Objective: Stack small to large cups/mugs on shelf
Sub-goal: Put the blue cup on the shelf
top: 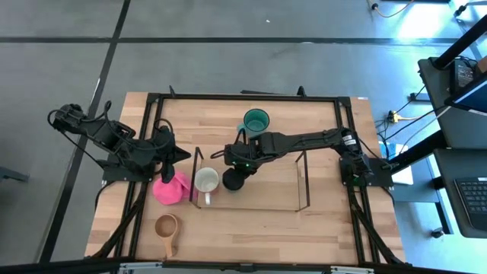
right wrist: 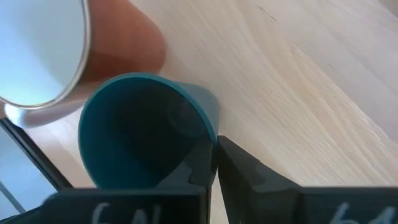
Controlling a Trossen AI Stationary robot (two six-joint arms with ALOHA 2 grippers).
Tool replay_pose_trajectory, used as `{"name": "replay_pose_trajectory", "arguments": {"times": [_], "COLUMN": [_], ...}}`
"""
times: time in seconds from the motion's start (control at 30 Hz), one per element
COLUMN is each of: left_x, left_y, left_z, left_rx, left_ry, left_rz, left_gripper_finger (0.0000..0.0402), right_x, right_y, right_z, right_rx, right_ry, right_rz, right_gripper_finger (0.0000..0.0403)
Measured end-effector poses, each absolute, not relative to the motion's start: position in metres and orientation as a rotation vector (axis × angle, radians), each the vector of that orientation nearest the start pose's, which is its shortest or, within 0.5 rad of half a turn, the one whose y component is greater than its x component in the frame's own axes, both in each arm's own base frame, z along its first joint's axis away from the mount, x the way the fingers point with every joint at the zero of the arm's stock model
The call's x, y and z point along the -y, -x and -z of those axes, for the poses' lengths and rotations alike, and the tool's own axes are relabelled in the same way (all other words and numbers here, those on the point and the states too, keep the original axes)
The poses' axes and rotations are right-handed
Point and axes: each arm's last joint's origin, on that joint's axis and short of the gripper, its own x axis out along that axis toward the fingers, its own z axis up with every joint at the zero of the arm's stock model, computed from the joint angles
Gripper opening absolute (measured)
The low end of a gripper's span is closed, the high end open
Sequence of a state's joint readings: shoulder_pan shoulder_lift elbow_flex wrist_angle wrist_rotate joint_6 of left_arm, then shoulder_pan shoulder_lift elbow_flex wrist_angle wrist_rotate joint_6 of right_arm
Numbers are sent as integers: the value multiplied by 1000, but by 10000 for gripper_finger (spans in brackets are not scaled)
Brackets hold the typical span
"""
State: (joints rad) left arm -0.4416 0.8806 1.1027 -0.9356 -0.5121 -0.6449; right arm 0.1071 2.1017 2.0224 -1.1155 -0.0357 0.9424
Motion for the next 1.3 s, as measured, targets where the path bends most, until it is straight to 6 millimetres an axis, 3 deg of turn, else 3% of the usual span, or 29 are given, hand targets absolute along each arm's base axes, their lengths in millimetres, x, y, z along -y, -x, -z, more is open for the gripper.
{"name": "replay_pose_trajectory", "arguments": {"times": [0.33,0.5,0.77,0.97,1.3], "left_x": [50,50,50,50,50], "left_y": [-140,-139,-139,-139,-139], "left_z": [-358,-357,-357,-357,-357], "left_rx": [-582,-594,-594,-594,-593], "left_ry": [293,286,286,288,293], "left_rz": [-266,-269,-270,-270,-272], "left_gripper_finger": [14,14,14,14,14], "right_x": [-49,-48,-48,-47,-45], "right_y": [-436,-436,-439,-434,-419], "right_z": [-282,-282,-299,-299,-297], "right_rx": [-1148,-1141,-1084,-1113,-1235], "right_ry": [-792,-794,-797,-755,-705], "right_rz": [447,453,426,462,541], "right_gripper_finger": [106,123,123,108,44]}}
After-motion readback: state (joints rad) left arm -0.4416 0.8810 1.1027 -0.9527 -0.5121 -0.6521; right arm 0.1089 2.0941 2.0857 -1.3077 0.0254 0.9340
